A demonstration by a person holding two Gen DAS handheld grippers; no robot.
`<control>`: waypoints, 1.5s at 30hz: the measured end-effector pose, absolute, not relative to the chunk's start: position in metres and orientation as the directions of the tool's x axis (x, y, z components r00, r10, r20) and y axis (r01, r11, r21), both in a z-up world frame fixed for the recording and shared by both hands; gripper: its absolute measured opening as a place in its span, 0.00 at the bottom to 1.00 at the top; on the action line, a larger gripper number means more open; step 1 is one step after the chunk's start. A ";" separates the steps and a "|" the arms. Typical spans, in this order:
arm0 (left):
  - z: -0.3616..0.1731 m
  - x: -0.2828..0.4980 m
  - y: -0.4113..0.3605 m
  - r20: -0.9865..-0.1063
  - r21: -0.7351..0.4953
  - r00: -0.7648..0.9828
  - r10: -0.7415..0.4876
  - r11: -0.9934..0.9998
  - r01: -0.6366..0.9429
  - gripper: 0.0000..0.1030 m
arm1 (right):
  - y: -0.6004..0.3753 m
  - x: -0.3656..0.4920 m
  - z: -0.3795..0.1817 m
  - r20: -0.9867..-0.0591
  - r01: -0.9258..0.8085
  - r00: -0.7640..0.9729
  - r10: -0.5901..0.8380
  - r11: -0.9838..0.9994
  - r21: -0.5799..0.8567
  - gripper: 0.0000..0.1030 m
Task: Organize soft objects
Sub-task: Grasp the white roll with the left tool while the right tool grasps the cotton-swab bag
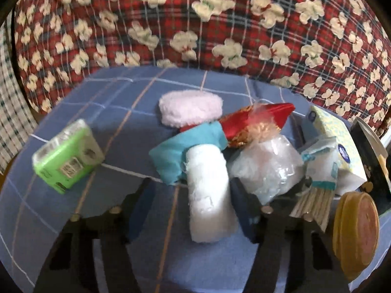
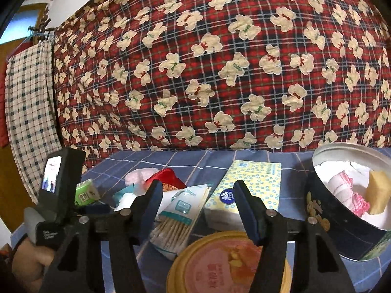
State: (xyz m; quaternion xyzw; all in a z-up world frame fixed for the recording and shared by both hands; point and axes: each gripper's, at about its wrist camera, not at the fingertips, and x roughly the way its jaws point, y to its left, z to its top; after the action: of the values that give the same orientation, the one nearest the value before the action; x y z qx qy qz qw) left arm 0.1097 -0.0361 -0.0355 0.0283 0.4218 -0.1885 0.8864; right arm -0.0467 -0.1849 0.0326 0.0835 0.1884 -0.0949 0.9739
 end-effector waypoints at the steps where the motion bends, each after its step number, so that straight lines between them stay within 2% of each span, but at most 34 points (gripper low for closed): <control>1: -0.037 0.111 -0.036 -0.761 -0.133 0.557 -0.333 0.920 0.368 0.46 | -0.187 -0.047 0.032 -0.386 0.217 0.910 -0.149 0.966 0.138 0.61; 3: -0.038 0.111 -0.035 -0.758 -0.179 0.528 -0.383 0.900 0.397 0.31 | -0.190 -0.047 0.031 -0.394 0.222 0.907 -0.150 0.964 0.143 0.61; 7: -0.032 0.104 -0.022 -0.715 -0.236 0.550 -0.431 0.890 0.391 0.30 | -0.201 -0.048 0.031 -0.403 0.250 0.900 -0.166 0.954 0.165 0.61; 14: 0.006 0.079 0.004 -0.507 -0.202 0.755 -0.415 0.909 0.364 0.30 | -0.208 -0.043 0.027 -0.444 0.249 0.886 -0.136 0.946 0.207 0.61; 17: 0.017 0.074 0.012 -0.436 -0.217 0.793 -0.425 0.905 0.366 0.30 | -0.195 -0.036 0.029 -0.456 0.213 0.882 -0.115 0.962 0.169 0.60; 19: 0.022 0.072 0.017 -0.401 -0.211 0.820 -0.409 0.912 0.352 0.30 | -0.183 -0.026 0.029 -0.481 0.192 0.870 -0.107 0.973 0.131 0.58; 21: 0.027 0.069 0.020 -0.378 -0.194 0.842 -0.385 0.922 0.335 0.30 | -0.176 -0.017 0.023 -0.511 0.176 0.855 -0.093 0.977 0.117 0.50; 27: 0.027 0.069 0.024 -0.379 -0.205 0.845 -0.377 0.925 0.320 0.30 | -0.167 0.016 -0.001 -0.635 0.157 0.770 -0.060 0.983 0.097 0.46; 33: 0.028 0.065 0.024 -0.368 -0.208 0.850 -0.375 0.925 0.318 0.30 | -0.155 0.033 -0.003 -0.664 0.164 0.741 -0.095 0.986 0.041 0.46; 39: 0.027 0.066 0.025 -0.378 -0.208 0.846 -0.375 0.925 0.317 0.30 | -0.141 0.050 -0.011 -0.698 0.210 0.676 -0.236 0.970 -0.125 0.46; 41: 0.027 0.066 0.025 -0.382 -0.207 0.844 -0.376 0.925 0.318 0.30 | -0.144 0.051 -0.013 -0.709 0.222 0.658 -0.253 0.965 -0.138 0.46; 45: 0.027 0.066 0.024 -0.384 -0.203 0.845 -0.372 0.927 0.316 0.30 | -0.148 0.042 -0.012 -0.704 0.231 0.668 -0.242 0.966 -0.114 0.36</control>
State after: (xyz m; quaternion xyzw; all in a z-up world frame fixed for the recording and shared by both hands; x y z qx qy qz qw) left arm 0.0662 0.0238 0.0273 -0.0661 0.2127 -0.1796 0.9582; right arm 0.0424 -0.1483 -0.0118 -0.0074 0.3865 -0.1294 0.9131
